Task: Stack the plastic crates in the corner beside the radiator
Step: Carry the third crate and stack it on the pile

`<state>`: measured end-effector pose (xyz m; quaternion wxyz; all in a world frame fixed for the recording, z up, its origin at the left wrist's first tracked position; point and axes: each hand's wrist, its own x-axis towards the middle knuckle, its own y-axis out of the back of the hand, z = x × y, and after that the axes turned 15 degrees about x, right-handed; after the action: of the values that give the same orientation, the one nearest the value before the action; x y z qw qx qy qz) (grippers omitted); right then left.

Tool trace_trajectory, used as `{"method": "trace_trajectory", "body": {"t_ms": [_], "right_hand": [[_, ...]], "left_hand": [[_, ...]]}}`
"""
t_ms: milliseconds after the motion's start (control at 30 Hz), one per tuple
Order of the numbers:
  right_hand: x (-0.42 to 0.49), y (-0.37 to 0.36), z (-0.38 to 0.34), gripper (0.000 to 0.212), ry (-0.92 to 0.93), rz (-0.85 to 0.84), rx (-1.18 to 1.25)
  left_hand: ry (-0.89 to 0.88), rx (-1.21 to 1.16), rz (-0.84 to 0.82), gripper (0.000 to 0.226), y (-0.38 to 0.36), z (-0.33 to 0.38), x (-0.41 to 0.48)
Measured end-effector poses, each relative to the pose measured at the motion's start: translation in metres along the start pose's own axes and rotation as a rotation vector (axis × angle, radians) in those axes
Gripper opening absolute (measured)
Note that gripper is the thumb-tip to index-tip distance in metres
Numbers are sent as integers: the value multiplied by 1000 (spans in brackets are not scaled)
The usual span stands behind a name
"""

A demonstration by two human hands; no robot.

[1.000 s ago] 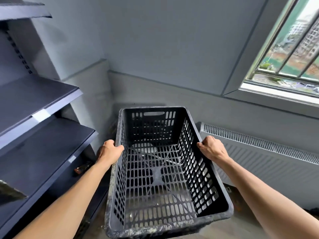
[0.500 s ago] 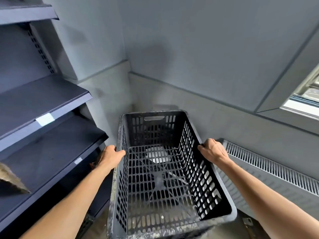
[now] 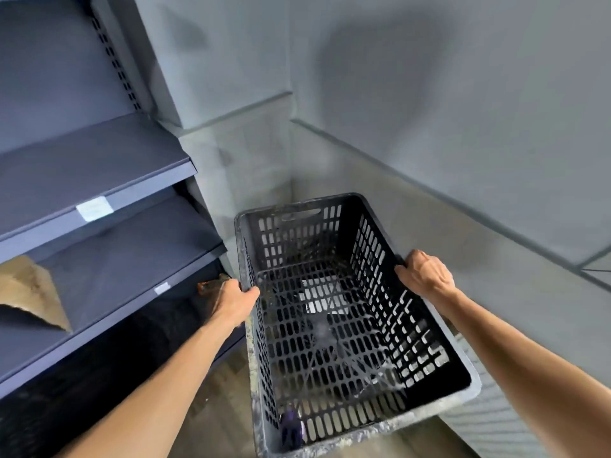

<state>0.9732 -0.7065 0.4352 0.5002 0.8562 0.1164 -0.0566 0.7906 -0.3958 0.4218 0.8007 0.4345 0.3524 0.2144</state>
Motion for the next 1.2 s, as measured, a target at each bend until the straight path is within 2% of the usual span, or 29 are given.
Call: {"method": "trace_trajectory", "body": {"t_ms": [133,433,767,1067,1200], "right_hand": [[31,-3,-5,31,-42,-14,-35],[87,1,-7,16,-22,-81,-84],[162,3,-4,20,116,-285,-71],[208,10,-1,26,313,-365,-167],[218,9,0,21,346,-370,-186]], "left_hand": [[17,34,-40,27,-8,12,27],[58,43,-118,26,-27,38,60],[220,-47,-55,27,-56,64,59],[412,-81,-11,30,-95,91,29],[445,-113,-26,31,-106,98,19]]}}
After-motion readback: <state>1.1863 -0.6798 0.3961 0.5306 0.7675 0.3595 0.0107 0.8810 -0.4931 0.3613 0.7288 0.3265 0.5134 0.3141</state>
